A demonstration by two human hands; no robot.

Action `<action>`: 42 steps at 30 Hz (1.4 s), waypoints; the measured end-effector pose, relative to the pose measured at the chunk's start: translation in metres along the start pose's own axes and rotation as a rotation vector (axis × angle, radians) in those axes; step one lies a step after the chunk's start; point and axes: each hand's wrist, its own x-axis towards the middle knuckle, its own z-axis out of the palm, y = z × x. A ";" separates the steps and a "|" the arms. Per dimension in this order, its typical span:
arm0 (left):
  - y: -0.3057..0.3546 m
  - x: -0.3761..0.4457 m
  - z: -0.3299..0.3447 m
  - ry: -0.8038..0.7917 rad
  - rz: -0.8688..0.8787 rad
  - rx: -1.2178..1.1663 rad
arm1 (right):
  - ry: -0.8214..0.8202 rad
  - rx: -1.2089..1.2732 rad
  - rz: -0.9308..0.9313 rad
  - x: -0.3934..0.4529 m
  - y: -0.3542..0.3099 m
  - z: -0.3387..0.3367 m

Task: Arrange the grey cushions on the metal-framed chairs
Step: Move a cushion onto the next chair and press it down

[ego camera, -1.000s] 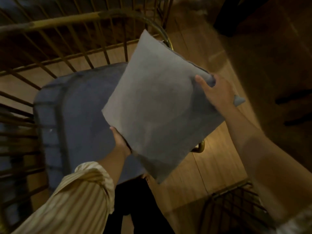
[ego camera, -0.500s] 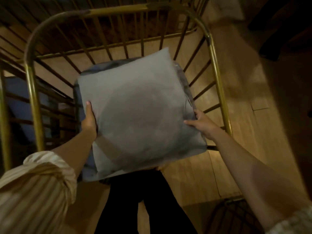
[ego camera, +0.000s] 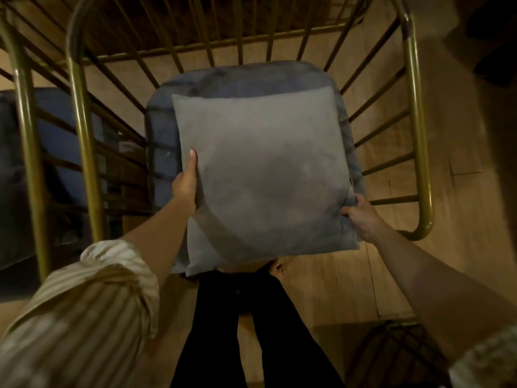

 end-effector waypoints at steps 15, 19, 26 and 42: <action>-0.036 -0.006 -0.016 0.130 0.084 0.163 | 0.108 -0.210 -0.272 -0.019 0.018 0.013; -0.026 -0.036 -0.020 0.283 0.220 0.179 | 0.154 -0.484 -0.447 -0.035 -0.003 0.026; 0.012 -0.080 -0.074 0.286 0.358 0.267 | 0.017 -0.792 -0.690 -0.088 -0.094 0.044; 0.105 -0.160 -0.421 0.756 0.554 0.222 | -0.307 -0.797 -1.143 -0.281 -0.302 0.283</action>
